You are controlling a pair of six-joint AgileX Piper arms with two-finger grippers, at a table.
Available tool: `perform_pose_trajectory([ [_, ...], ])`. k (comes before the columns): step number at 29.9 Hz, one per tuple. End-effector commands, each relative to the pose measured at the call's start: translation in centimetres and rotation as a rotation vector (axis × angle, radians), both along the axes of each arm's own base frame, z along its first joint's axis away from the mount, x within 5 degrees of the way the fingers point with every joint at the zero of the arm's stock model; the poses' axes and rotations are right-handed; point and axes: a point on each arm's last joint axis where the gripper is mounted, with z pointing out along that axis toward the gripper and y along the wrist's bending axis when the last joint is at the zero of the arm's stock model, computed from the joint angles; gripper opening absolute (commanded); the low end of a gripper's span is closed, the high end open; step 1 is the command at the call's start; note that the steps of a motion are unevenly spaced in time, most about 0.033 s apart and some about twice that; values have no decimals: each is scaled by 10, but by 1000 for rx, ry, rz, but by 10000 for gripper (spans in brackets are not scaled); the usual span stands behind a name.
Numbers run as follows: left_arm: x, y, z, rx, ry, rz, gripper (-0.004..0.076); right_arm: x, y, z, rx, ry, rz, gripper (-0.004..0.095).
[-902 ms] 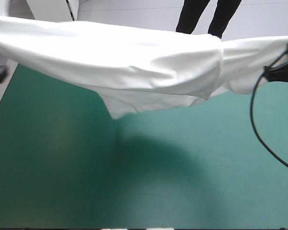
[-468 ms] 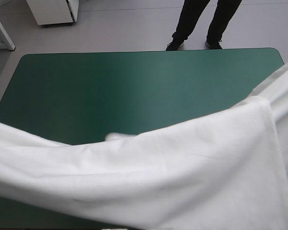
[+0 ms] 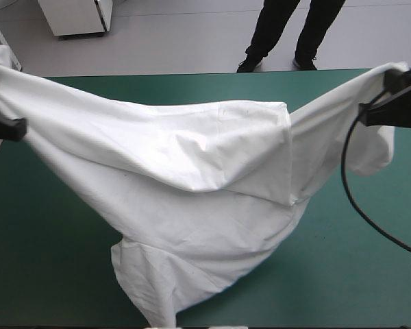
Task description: Fold the cloth
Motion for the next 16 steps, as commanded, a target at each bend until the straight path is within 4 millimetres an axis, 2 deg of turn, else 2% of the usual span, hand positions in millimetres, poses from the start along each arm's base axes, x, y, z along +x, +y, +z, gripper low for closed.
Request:
perform_pose_trajectory([
  [1, 37, -17, -22, -7, 147, -45, -22, 34, 3, -37, -87, 145, -44, -13],
  [3, 66, -27, -41, 13, 239, -49, -22, 58, 8, -62, -136, 224, -62, -13],
  [6, 107, -38, -67, 54, 346, -35, -22, 93, 16, -85, -179, 267, -64, -13],
  [11, 168, -50, -101, 132, 403, 13, -22, 149, 32, -118, -230, 321, -45, -13],
  [16, 225, -64, -147, 157, 475, 11, -22, 206, 41, -168, -288, 404, -45, -13],
])
